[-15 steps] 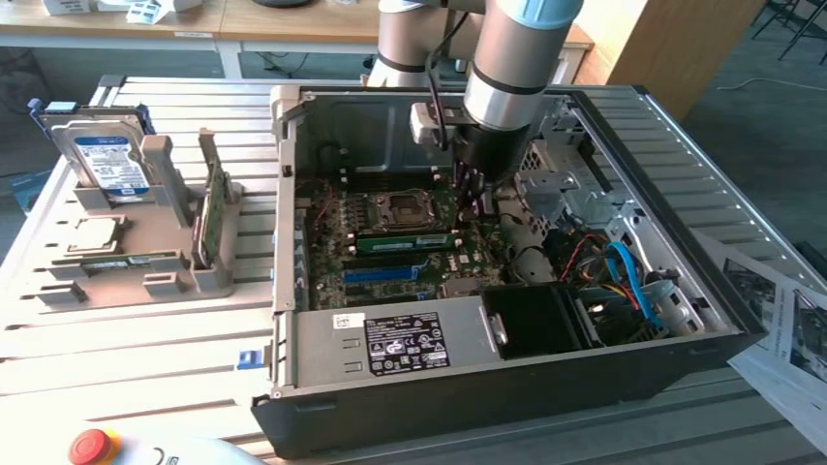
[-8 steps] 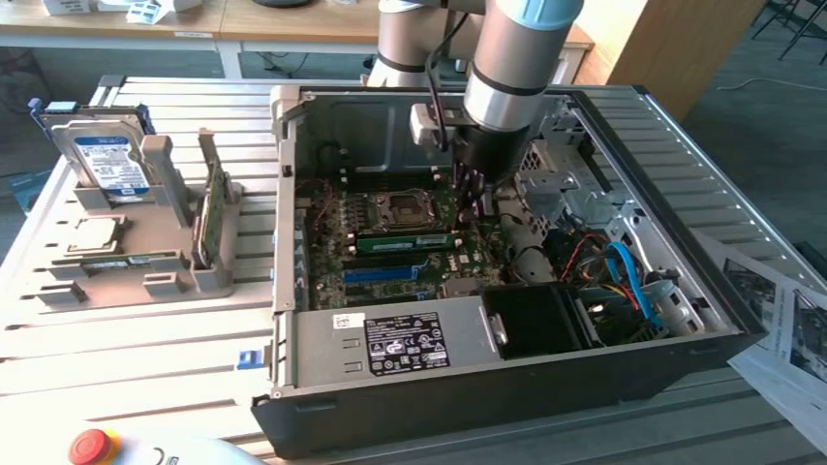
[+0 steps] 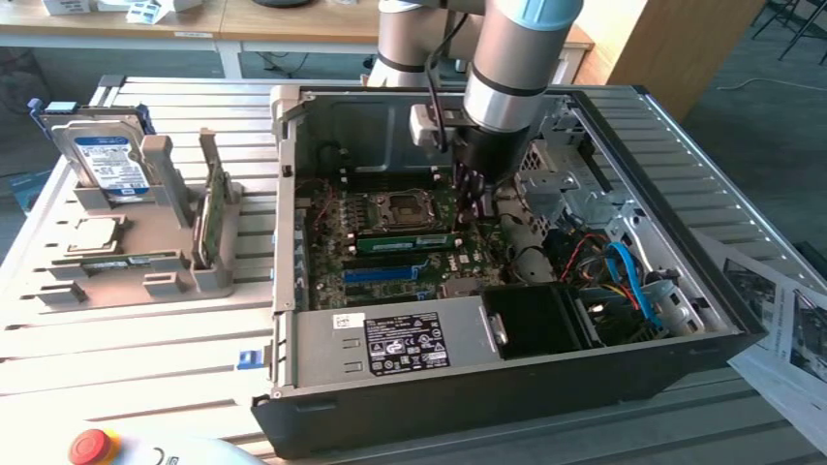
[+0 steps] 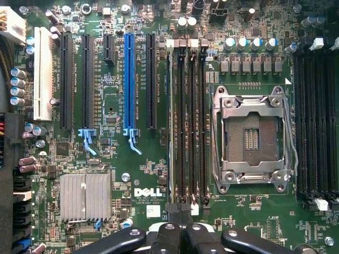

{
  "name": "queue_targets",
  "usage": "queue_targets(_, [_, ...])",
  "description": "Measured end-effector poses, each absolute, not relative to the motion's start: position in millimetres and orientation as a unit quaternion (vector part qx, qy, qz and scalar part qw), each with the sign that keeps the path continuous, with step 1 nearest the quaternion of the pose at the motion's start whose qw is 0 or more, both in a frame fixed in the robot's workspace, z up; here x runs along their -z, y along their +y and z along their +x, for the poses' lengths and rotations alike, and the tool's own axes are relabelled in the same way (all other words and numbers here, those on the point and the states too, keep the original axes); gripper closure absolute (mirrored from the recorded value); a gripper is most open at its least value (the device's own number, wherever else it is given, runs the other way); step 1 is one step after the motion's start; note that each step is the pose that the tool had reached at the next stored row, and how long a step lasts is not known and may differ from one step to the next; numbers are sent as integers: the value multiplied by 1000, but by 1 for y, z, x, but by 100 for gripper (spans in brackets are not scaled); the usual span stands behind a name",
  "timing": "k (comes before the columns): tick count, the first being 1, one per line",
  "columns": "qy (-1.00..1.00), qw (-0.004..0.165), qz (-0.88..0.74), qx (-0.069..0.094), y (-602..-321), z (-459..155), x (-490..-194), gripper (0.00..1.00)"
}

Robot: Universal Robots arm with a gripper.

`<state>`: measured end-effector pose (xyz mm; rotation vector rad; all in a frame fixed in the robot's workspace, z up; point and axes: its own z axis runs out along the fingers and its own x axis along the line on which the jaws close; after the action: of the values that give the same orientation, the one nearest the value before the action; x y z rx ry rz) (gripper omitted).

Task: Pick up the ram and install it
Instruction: 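Press down the ram until it locks into place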

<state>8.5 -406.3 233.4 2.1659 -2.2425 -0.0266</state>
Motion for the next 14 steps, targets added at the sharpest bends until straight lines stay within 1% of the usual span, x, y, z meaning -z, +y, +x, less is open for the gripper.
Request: queue_targets(14, [-719,12,695,8,-406,4,-230,90])
